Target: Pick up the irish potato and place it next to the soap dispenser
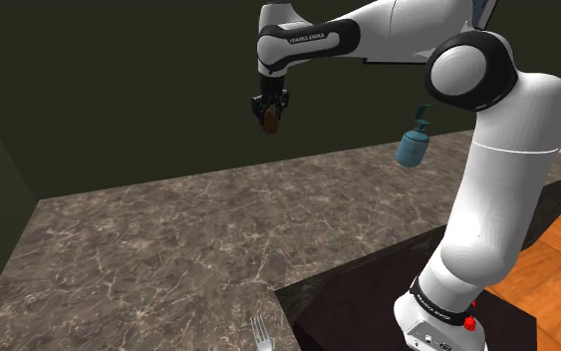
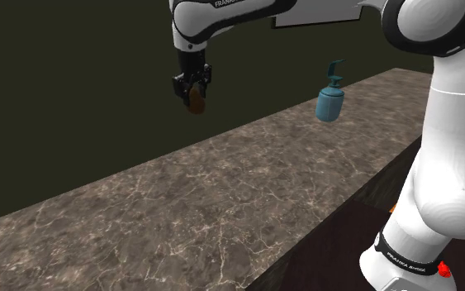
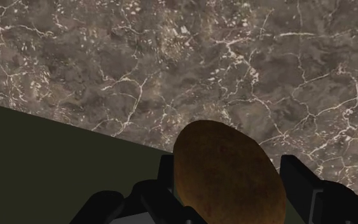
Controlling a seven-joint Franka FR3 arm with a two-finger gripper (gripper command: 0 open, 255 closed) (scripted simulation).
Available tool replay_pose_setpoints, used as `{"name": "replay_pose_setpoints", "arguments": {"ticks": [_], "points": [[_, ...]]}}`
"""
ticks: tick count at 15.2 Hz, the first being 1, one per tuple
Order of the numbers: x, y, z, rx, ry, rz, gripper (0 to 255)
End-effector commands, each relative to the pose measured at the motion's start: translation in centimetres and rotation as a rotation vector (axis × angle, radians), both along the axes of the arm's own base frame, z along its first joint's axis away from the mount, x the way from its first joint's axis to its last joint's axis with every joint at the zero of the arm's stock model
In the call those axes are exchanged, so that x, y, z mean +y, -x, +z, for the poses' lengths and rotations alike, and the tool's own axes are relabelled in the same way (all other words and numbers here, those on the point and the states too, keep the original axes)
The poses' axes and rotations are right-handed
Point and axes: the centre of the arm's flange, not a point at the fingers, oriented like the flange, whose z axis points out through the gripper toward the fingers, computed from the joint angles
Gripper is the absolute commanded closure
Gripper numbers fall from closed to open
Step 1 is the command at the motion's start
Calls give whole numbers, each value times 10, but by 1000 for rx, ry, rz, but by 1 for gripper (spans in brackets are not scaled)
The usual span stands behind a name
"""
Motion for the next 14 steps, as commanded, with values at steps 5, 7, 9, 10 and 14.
{"name": "replay_pose_setpoints", "arguments": {"ticks": [5, 7, 9, 10, 14], "points": [[1, 0, 31, 0, 0, 0, 255], [1, 0, 42, 0, 0, 0, 255], [1, 0, 53, 0, 0, 0, 255], [1, 0, 58, 0, 0, 0, 255], [1, 0, 79, 0, 0, 0, 255]]}}
